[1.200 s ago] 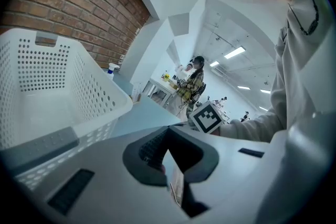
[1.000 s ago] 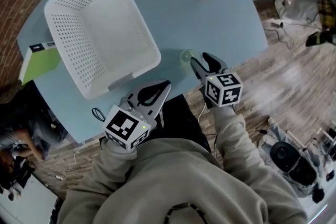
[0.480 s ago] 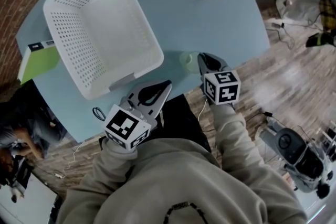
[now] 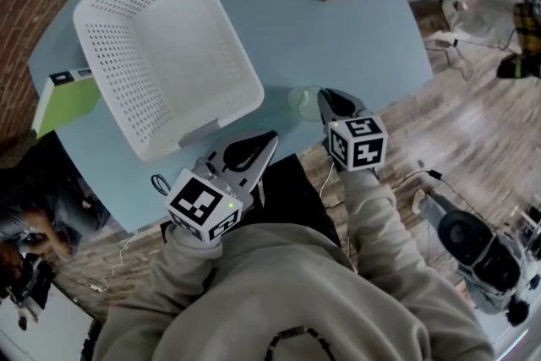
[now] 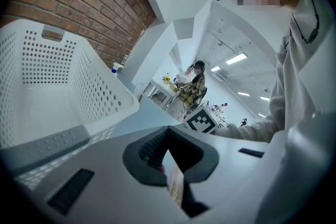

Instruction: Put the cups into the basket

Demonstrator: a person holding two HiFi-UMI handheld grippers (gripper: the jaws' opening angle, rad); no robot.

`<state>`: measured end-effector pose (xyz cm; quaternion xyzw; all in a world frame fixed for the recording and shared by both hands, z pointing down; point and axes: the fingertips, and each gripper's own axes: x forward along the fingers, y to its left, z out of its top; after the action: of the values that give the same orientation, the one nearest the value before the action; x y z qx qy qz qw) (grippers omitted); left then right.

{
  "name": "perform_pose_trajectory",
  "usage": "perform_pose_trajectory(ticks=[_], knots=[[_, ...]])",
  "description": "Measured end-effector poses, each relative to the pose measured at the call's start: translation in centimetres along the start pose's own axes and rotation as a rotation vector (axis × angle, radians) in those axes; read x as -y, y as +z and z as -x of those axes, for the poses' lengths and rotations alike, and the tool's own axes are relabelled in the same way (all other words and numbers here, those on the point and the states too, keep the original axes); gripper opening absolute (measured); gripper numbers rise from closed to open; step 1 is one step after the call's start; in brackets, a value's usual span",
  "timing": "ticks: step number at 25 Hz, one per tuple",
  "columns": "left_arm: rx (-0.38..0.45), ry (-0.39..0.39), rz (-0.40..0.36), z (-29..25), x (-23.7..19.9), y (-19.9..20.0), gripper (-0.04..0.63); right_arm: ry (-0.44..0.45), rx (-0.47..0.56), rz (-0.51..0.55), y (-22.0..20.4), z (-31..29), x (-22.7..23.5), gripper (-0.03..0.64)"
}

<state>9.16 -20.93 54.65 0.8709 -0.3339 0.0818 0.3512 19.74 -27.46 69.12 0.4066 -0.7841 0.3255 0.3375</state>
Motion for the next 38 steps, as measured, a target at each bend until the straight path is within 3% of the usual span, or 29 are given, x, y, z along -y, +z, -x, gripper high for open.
perform_pose_trajectory(ticks=[14,19,22,27,38], knots=[[0.086,0.007,-0.123,2.5,2.9,6.9,-0.003,-0.032,0.098,0.083,6.5,6.8,-0.9,0.037],[0.098,0.040,-0.295,3.6,5.0,10.2,-0.004,-0.052,0.128,0.141,8.8,9.6,-1.0,0.037],[0.122,0.038,-0.296,4.2,5.5,11.5,-0.003,-0.062,0.144,0.157,9.8,11.1,-1.2,0.036],[0.145,0.108,-0.324,4.6,5.2,13.4,-0.005,-0.073,0.183,0.172,12.1,13.4,-1.8,0.037],[0.197,0.103,-0.359,5.0,6.7,16.1,-0.005,-0.066,0.209,0.216,14.8,15.4,-2.4,0.035]])
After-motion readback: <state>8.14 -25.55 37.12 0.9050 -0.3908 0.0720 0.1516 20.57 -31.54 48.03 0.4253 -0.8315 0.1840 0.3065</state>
